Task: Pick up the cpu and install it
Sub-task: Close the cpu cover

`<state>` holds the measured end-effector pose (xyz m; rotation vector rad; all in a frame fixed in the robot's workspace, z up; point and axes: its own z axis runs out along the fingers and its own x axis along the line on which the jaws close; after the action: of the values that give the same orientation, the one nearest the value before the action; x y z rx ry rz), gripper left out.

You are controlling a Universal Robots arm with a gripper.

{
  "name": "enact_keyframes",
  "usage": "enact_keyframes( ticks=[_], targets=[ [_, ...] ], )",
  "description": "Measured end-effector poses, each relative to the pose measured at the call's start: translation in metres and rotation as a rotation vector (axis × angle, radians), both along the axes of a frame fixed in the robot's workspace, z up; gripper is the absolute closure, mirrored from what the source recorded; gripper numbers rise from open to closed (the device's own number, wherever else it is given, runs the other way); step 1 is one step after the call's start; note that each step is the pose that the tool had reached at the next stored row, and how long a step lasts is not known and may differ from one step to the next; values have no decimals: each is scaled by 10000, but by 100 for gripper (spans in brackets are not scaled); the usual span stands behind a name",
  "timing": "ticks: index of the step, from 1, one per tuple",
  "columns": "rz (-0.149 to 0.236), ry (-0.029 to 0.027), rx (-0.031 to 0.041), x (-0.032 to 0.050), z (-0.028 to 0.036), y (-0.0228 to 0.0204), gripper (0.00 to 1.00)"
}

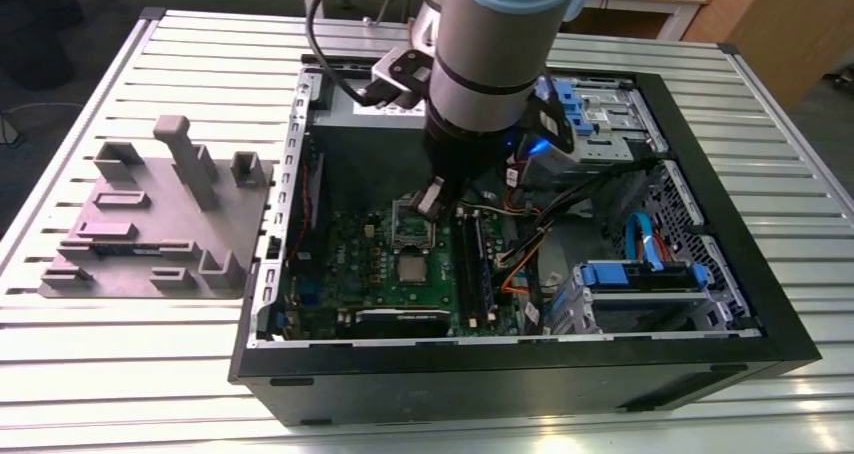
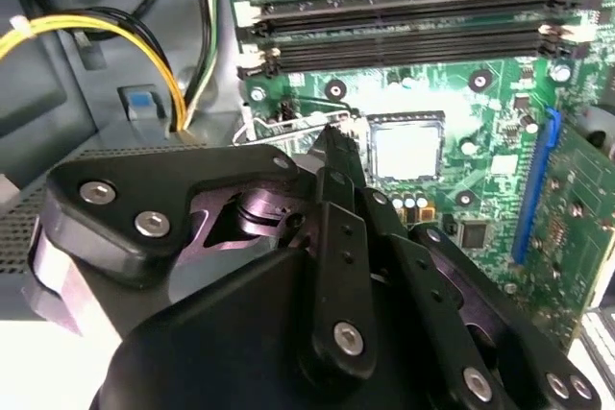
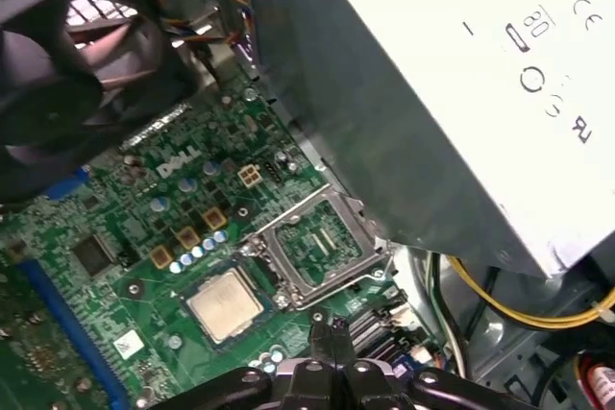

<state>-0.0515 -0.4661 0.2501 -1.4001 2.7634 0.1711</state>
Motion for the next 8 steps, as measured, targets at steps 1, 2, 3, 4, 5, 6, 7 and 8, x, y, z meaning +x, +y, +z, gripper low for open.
enact_keyframes(
  ticks=[1,2,3,4,5,6,7,8],
  targets=[
    [14,1,36,15,-4,2,90],
    [29,2,101,31,-8,3,90],
    [48,3,176,47,-11,4,90],
    [87,4,230,60,-17,4,90],
    [182,3,249,61,-27,5,90],
    [357,6,247,61,-37,5,90],
    [536,8,245,60,-46,4,90],
    [717,10,246,61,-56,4,90]
  ],
)
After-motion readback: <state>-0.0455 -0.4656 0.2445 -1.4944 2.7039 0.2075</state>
